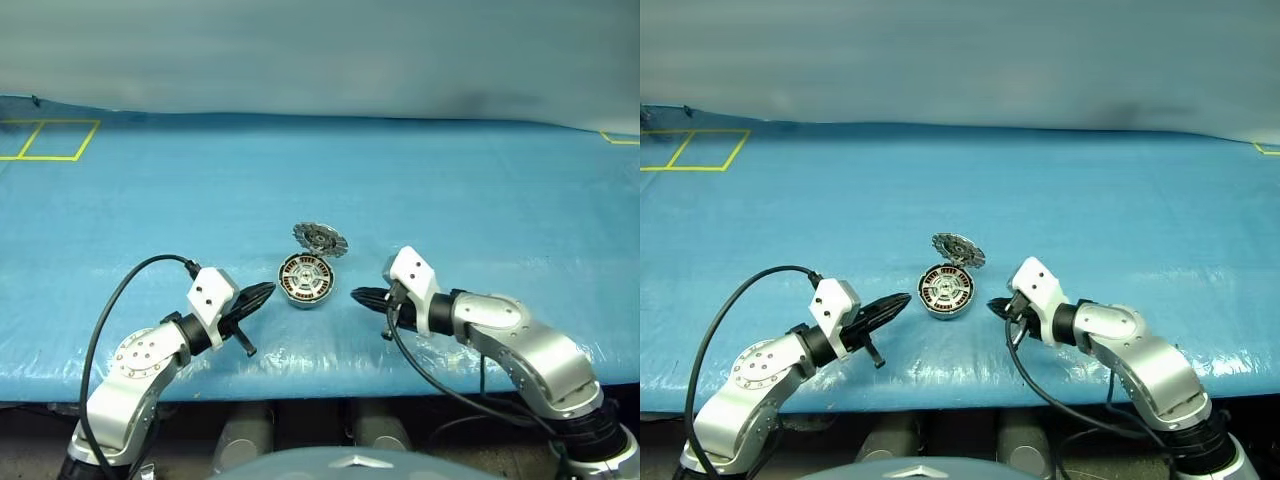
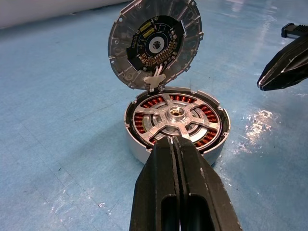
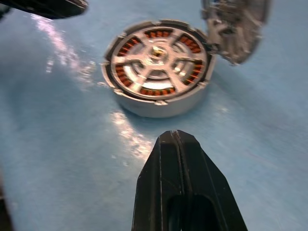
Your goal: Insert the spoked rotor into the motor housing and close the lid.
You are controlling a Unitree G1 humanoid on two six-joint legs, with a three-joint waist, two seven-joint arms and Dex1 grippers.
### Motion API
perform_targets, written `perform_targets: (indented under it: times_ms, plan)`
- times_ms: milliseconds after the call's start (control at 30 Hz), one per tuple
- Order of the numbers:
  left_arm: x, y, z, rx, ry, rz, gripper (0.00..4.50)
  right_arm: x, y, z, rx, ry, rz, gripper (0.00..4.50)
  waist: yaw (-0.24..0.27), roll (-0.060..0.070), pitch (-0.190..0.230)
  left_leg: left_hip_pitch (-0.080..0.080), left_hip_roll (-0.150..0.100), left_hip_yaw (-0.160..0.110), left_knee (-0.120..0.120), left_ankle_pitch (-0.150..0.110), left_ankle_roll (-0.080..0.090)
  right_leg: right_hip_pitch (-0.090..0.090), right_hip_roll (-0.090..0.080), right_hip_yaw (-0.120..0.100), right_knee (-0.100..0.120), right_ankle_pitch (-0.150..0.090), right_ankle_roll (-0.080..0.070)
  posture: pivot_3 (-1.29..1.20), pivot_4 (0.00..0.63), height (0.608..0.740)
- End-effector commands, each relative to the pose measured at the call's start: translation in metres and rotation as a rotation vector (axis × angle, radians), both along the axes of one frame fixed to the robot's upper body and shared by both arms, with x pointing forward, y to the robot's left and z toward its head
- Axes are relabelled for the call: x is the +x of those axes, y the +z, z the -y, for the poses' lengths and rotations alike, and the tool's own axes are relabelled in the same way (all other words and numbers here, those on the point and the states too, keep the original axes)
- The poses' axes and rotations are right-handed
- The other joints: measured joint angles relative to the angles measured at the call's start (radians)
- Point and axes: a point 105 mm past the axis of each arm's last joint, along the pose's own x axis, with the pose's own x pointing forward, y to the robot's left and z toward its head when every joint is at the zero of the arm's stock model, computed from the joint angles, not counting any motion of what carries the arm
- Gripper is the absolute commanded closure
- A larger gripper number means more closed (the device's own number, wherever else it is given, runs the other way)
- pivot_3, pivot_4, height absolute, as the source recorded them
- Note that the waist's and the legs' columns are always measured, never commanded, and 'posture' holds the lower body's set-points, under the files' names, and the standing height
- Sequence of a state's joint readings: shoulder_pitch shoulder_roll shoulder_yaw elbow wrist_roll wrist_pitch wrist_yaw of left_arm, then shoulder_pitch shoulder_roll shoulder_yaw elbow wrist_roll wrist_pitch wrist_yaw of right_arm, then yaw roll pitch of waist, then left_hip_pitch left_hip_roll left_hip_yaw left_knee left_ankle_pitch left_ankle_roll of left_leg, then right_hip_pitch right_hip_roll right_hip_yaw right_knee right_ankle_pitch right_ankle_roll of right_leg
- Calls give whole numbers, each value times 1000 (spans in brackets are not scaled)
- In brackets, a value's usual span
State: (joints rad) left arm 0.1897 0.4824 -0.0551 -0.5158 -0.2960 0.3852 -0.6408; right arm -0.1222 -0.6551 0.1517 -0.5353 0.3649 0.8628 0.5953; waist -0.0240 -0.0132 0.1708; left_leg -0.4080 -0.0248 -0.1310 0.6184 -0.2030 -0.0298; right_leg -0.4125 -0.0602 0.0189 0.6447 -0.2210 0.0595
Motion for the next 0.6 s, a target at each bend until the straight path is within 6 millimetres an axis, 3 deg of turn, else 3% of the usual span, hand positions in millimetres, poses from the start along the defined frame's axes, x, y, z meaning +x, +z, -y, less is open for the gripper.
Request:
perform_targets:
  times_ms: [33,167,333,500,600]
  plan:
    - [-10,0,5,17,-34,8,4449,38,6,32,-116,-243,89,4500,-2,0,0,0,0,1,0,0,0,0,0,0,0,0,0,0,150,740]
    - [-17,-8,7,25,-26,1,4449,64,12,28,-111,-305,158,4500,0,0,0,-1,0,0,0,0,0,-1,0,0,0,1,0,0,150,740]
    - [-19,-16,8,19,19,-1,4449,90,25,10,-37,-259,260,4500,-2,1,1,-2,0,0,1,0,1,-1,0,0,-1,1,1,0,150,740]
    - [-20,-16,10,2,36,5,4449,99,41,-17,103,-121,303,4500,-2,2,1,-2,0,0,2,0,2,0,0,0,-1,2,2,0,150,740]
    - [-19,-17,11,-2,38,7,4449,100,40,-28,146,-36,278,4500,-7,2,1,-1,0,0,2,0,2,0,1,0,0,2,2,0,150,740]
